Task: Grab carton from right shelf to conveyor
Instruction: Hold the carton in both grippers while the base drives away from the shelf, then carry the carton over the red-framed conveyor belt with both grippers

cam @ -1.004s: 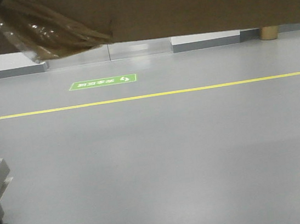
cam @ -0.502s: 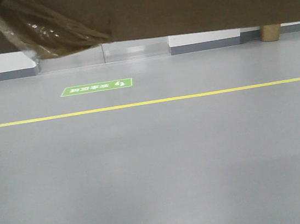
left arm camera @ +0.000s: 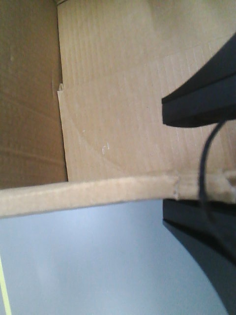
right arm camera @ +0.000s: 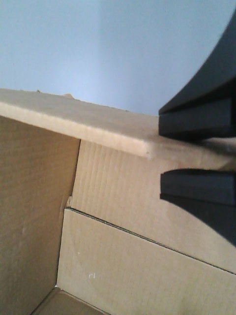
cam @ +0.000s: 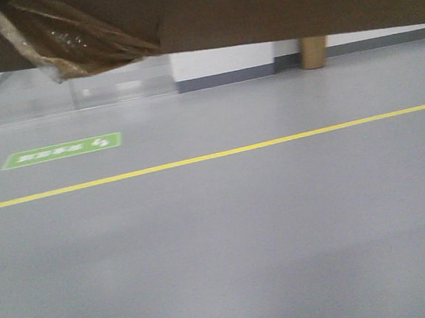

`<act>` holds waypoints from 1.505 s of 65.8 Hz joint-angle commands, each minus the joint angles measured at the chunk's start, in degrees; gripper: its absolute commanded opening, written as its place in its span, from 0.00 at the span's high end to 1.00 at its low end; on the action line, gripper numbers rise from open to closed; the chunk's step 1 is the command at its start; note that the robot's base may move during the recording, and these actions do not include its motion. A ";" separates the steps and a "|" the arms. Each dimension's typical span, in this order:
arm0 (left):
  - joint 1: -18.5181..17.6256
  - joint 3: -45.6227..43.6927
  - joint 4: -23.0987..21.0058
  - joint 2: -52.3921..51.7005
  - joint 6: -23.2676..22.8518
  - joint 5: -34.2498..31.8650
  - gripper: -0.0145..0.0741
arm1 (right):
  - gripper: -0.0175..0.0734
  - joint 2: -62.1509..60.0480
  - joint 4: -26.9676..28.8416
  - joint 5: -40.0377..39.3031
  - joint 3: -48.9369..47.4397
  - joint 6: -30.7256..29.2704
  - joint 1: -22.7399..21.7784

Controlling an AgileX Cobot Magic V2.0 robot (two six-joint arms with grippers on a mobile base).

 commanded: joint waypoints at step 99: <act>-0.92 -0.35 4.35 -0.52 1.90 -3.12 0.85 | 0.88 -0.33 2.56 -4.81 -0.34 -0.53 0.02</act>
